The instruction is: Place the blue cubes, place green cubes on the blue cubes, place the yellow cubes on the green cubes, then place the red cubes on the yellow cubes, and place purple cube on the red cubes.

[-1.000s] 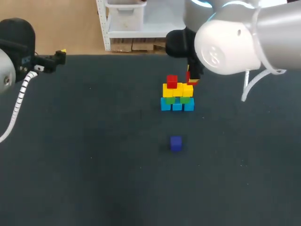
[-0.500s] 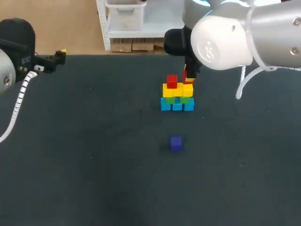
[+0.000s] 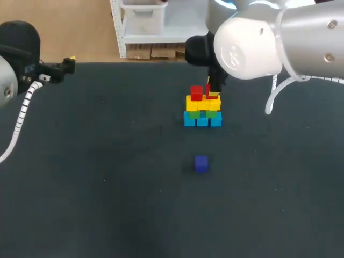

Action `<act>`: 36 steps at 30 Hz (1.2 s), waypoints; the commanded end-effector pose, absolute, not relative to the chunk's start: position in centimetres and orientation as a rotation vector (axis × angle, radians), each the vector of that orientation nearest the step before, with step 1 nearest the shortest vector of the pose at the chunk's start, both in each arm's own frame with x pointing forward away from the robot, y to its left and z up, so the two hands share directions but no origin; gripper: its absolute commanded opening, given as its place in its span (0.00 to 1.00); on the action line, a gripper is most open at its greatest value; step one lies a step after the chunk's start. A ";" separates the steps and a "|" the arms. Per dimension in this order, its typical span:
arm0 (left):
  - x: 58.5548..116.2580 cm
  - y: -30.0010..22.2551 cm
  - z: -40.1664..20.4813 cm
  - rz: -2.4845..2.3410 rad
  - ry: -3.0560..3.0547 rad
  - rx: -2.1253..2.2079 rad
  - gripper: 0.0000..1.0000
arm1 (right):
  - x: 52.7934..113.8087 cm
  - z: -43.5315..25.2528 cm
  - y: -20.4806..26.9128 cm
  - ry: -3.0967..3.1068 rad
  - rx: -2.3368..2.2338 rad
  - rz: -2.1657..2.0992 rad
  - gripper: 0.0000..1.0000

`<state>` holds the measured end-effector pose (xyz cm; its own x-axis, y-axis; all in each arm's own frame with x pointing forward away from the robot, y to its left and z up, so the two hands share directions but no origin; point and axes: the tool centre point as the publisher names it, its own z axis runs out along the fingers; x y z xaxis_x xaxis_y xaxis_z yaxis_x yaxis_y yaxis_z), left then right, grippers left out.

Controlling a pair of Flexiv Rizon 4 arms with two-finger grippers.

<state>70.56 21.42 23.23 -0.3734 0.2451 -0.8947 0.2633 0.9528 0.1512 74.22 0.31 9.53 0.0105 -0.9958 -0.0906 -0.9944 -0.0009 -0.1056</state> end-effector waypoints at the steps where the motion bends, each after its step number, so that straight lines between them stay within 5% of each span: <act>1: 70.5 21.5 23.2 -0.021 1.969 0.364 1.00 | 74.5 9.3 0.4 2.118 -2.134 -0.007 0.00; 30: 70.5 21.5 23.2 -0.021 1.969 0.364 1.00 | 74.9 8.8 0.9 2.119 -2.151 0.007 0.02; 33: 70.5 21.5 23.2 -0.021 1.969 0.364 1.00 | 74.9 8.7 0.9 2.120 -2.153 0.007 0.07; 36: 70.5 21.5 23.2 -0.021 1.969 0.364 1.00 | 74.9 8.7 0.9 2.120 -2.155 0.005 0.31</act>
<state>70.57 21.42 23.23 -0.3733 0.2450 -0.8948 0.2634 0.9528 0.1510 74.71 0.78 8.74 0.0189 -0.9962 -0.0847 -0.9962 -0.0116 -0.0859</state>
